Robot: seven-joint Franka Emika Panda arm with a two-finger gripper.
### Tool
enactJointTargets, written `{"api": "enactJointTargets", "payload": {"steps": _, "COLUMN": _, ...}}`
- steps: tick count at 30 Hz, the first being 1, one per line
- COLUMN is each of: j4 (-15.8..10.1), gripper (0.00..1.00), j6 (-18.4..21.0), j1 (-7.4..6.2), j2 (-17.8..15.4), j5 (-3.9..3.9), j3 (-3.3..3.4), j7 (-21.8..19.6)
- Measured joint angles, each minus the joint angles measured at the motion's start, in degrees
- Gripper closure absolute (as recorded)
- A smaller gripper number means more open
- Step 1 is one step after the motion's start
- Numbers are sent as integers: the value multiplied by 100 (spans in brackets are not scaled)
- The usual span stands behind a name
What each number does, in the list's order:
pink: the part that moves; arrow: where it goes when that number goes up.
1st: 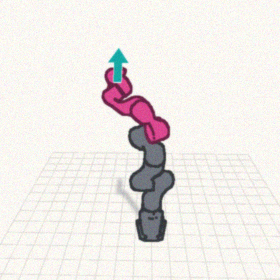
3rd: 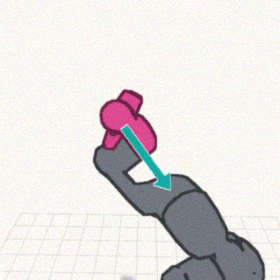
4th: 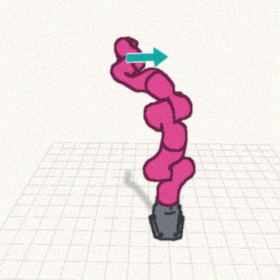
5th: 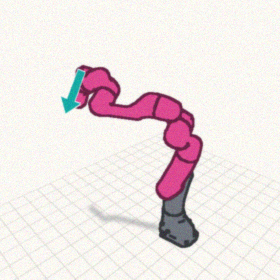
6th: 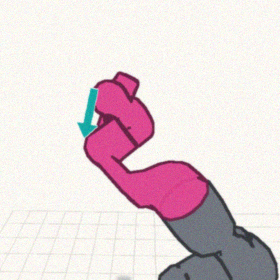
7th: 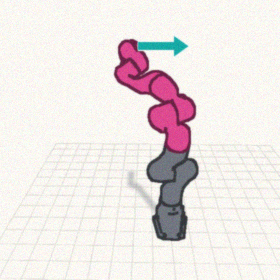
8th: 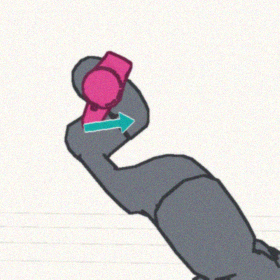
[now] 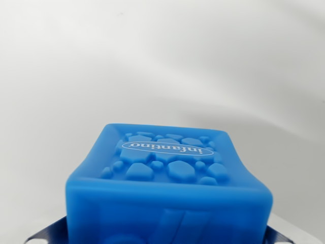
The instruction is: Stack cube
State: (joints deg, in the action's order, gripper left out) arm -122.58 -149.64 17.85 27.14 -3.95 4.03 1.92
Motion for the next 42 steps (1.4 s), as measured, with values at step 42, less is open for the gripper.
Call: {"api": "enactJointTargets", "payload": {"steps": 42, "j4": -258, "gripper": 100, "j6": 14, "j1": -843, "j2": -280, "j5": 0, "j3": 56, "j7": -1637}}
